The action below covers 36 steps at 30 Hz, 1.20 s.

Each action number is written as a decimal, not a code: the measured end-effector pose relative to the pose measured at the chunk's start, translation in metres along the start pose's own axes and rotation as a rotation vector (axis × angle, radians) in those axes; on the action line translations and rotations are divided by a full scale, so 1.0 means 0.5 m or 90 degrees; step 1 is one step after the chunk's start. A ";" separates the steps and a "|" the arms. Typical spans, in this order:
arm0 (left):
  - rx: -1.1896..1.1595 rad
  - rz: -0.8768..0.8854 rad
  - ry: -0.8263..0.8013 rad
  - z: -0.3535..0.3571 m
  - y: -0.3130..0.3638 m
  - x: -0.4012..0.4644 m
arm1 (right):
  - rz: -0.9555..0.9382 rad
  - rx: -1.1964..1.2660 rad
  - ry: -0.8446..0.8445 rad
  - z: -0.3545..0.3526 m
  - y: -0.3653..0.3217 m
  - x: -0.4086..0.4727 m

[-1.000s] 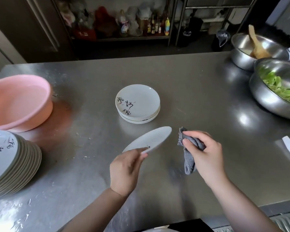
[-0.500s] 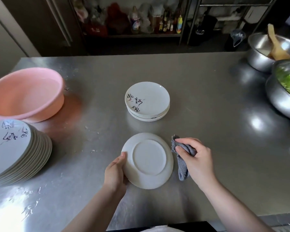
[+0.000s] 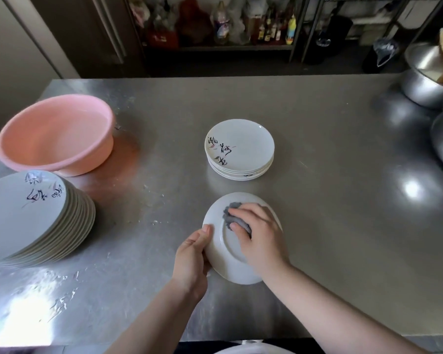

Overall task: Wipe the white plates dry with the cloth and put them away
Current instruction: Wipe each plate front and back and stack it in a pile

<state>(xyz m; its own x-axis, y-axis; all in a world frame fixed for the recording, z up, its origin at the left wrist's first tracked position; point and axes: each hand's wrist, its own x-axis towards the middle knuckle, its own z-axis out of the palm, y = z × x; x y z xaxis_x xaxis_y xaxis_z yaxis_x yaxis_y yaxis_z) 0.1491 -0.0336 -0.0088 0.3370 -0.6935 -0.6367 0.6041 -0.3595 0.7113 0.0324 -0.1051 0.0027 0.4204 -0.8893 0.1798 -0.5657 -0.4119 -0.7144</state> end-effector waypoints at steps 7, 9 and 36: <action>-0.062 0.034 -0.038 -0.005 0.018 -0.003 | -0.265 -0.042 0.008 -0.046 0.051 -0.033; -0.035 0.053 -0.025 -0.002 0.022 -0.006 | -0.159 -0.020 0.068 -0.057 0.059 -0.024; 0.015 0.215 -0.091 0.017 0.098 -0.057 | -0.073 0.110 0.072 -0.106 -0.065 0.108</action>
<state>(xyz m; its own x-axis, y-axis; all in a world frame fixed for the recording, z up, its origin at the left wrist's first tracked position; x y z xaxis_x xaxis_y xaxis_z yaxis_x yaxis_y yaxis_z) 0.1632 -0.0370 0.0467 0.4097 -0.8549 -0.3181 0.4586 -0.1084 0.8820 0.0362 -0.1502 0.0715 0.3870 -0.8594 0.3340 -0.3850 -0.4798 -0.7884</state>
